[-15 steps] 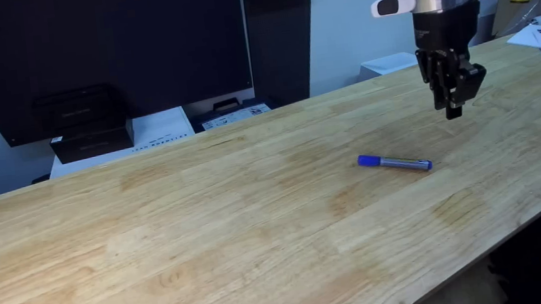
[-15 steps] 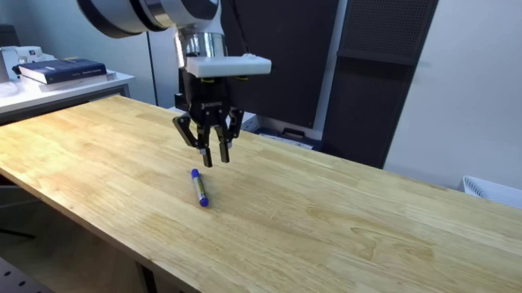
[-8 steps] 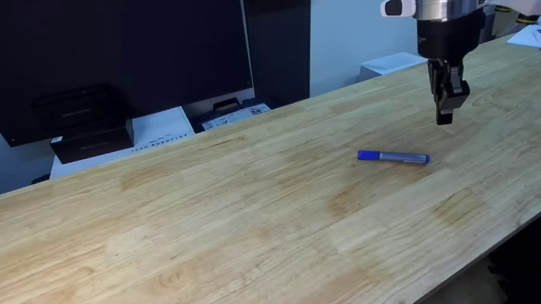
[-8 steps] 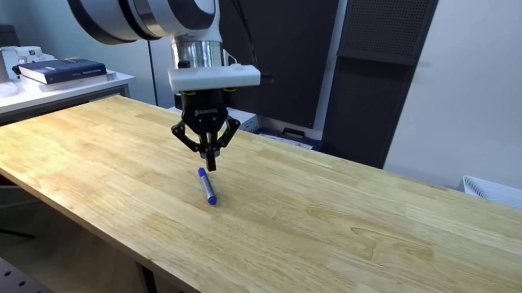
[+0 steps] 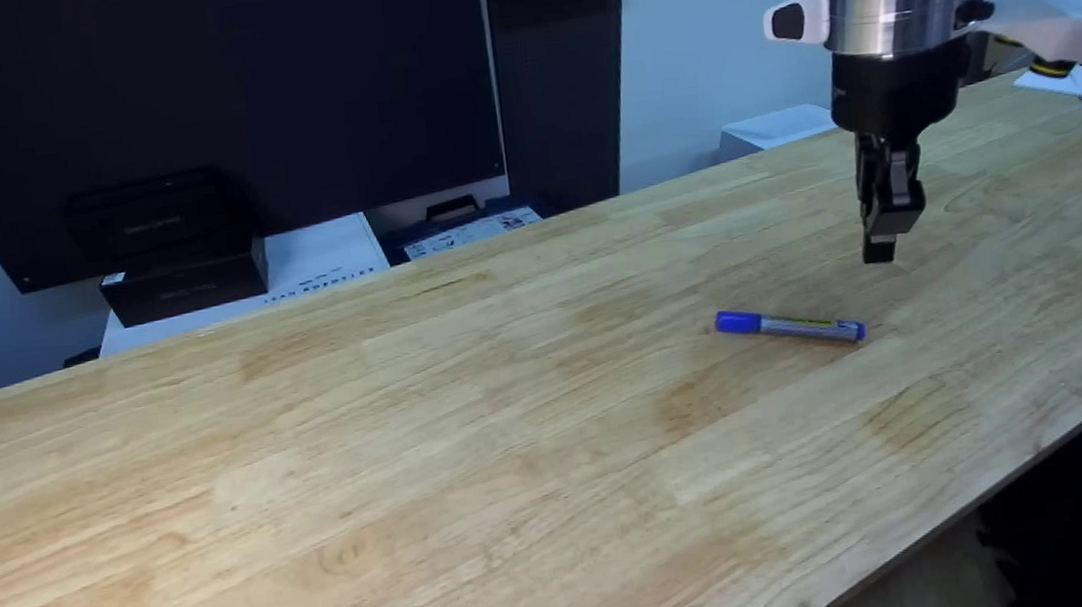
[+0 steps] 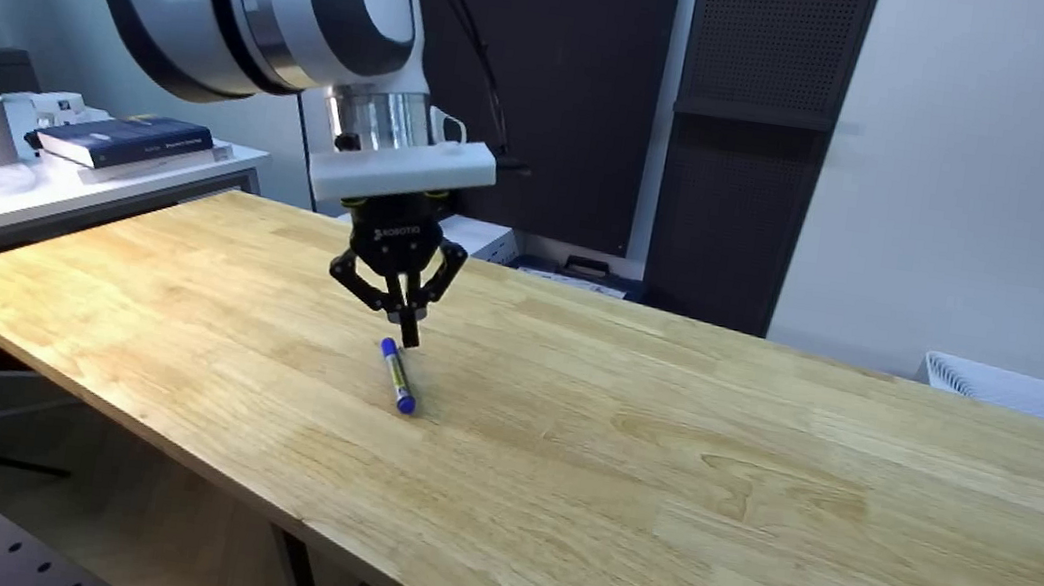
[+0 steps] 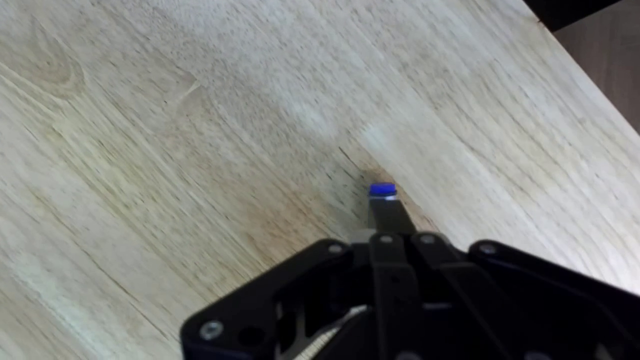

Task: Put the pen in a vertical position

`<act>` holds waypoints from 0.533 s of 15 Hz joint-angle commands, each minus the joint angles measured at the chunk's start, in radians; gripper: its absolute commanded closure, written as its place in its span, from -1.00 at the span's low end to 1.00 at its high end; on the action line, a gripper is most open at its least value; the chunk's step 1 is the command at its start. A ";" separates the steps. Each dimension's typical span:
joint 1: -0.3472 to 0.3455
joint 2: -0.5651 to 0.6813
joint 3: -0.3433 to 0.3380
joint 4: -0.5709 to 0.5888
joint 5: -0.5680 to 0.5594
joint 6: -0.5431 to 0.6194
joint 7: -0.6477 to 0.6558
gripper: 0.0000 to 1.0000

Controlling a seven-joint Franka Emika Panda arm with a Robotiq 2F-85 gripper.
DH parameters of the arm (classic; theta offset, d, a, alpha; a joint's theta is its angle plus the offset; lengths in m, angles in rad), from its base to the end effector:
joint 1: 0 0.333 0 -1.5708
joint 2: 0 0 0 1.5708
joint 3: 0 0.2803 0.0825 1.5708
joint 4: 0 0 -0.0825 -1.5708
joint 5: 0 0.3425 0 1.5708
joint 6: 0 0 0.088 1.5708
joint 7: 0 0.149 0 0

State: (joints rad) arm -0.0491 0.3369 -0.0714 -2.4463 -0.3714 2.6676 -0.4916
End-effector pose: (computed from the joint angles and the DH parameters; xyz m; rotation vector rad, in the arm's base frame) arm 0.4345 -0.0521 0.1204 2.8120 1.0503 -0.2460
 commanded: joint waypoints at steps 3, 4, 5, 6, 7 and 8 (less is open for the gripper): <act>-0.001 -0.011 0.022 -0.015 -0.003 0.004 0.032 0.22; 0.000 -0.012 0.023 -0.016 -0.004 0.002 0.035 0.09; 0.000 -0.012 0.025 -0.017 -0.003 0.000 0.034 -0.06; -0.001 -0.014 0.027 -0.018 -0.001 -0.003 0.034 -0.19; -0.011 -0.001 0.029 -0.006 -0.005 0.000 0.004 0.19; -0.011 -0.001 0.030 -0.007 -0.005 0.000 0.004 0.03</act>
State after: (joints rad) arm -0.0486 0.3369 -0.0517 -2.4546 -0.3709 2.6711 -0.4913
